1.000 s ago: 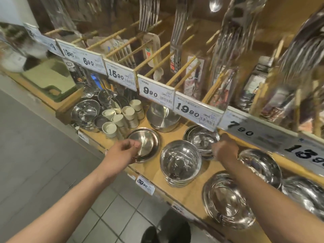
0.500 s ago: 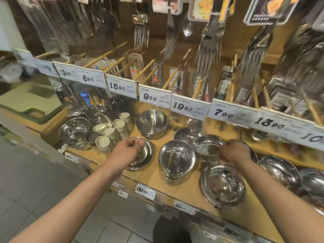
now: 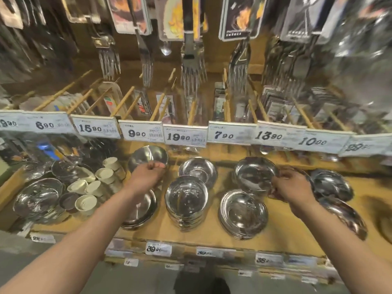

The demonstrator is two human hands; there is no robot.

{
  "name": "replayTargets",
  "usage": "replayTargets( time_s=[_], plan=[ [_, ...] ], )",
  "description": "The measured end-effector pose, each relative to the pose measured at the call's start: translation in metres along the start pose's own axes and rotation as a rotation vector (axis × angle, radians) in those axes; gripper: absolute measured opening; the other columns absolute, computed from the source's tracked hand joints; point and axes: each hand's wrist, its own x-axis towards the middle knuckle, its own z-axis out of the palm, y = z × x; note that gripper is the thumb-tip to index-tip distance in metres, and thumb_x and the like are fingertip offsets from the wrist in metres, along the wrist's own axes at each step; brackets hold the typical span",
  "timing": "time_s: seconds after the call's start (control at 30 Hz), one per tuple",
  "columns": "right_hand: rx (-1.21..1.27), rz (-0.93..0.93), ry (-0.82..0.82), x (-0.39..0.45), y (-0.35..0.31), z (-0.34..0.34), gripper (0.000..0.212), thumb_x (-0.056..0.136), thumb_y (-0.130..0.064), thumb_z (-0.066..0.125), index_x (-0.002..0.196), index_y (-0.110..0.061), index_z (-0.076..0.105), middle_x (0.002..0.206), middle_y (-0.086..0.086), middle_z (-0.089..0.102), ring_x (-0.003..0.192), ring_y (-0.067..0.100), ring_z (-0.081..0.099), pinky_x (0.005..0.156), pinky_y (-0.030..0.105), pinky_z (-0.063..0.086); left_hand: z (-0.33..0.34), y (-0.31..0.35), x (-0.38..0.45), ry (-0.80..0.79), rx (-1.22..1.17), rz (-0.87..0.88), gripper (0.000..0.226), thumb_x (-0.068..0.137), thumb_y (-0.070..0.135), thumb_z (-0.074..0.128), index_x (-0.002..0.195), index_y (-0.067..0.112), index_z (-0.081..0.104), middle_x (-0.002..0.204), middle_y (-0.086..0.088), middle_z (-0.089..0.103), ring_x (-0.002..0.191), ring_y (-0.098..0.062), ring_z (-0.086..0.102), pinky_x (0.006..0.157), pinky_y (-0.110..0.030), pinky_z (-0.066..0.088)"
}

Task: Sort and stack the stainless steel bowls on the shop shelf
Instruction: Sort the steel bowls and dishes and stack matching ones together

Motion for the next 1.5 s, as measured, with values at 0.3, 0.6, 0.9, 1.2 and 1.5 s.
replayTargets(
  time_s=[0.3, 0.6, 0.9, 1.2, 1.5],
  plan=[
    [0.220, 0.061, -0.079, -0.010, 0.022, -0.028, 0.024, 0.092, 0.005, 0.061, 0.096, -0.016, 0.074, 0.097, 0.012, 0.077, 0.080, 0.022, 0.076, 0.059, 0.032, 0.063, 0.052, 0.040, 0.026, -0.073, 0.083, 0.035, 0.008, 0.093, 0.011, 0.064, 0.092, 0.018, 0.068, 0.090, -0.002, 0.072, 0.080, -0.016, 0.065, 0.064, -0.019, 0.053],
    [0.310, 0.169, 0.126, -0.028, 0.059, -0.075, 0.017, 0.091, 0.001, 0.068, 0.100, -0.013, 0.073, 0.095, 0.005, 0.076, 0.085, 0.023, 0.074, 0.053, 0.030, 0.061, 0.114, 0.068, 0.019, -0.308, 0.172, 0.099, 0.003, 0.094, 0.025, 0.066, 0.095, 0.029, 0.067, 0.099, 0.011, 0.068, 0.088, -0.008, 0.070, 0.059, -0.014, 0.053],
    [0.387, 0.230, 0.219, -0.073, 0.076, -0.079, 0.018, 0.091, 0.005, 0.062, 0.102, -0.007, 0.069, 0.091, 0.008, 0.078, 0.081, 0.023, 0.076, 0.057, 0.028, 0.061, 0.140, 0.082, 0.005, -0.515, 0.272, 0.145, 0.013, 0.092, 0.008, 0.062, 0.094, 0.019, 0.070, 0.099, -0.004, 0.070, 0.073, -0.008, 0.067, 0.058, -0.018, 0.055],
    [0.371, 0.252, 0.236, -0.101, 0.085, -0.082, 0.021, 0.092, 0.007, 0.059, 0.106, -0.007, 0.066, 0.087, 0.006, 0.069, 0.071, 0.017, 0.070, 0.057, 0.028, 0.063, 0.151, 0.065, -0.039, -0.578, 0.243, 0.196, 0.015, 0.090, 0.014, 0.059, 0.098, 0.021, 0.069, 0.102, -0.001, 0.071, 0.095, -0.017, 0.070, 0.077, -0.031, 0.061],
    [0.343, 0.248, 0.133, -0.094, 0.118, -0.099, 0.024, 0.094, 0.005, 0.060, 0.115, -0.006, 0.064, 0.097, 0.010, 0.073, 0.074, 0.017, 0.073, 0.060, 0.031, 0.063, 0.177, 0.042, -0.090, -0.460, 0.270, 0.059, 0.022, 0.097, 0.009, 0.059, 0.117, 0.009, 0.069, 0.117, -0.008, 0.069, 0.104, -0.028, 0.068, 0.087, -0.039, 0.058]
  ],
)
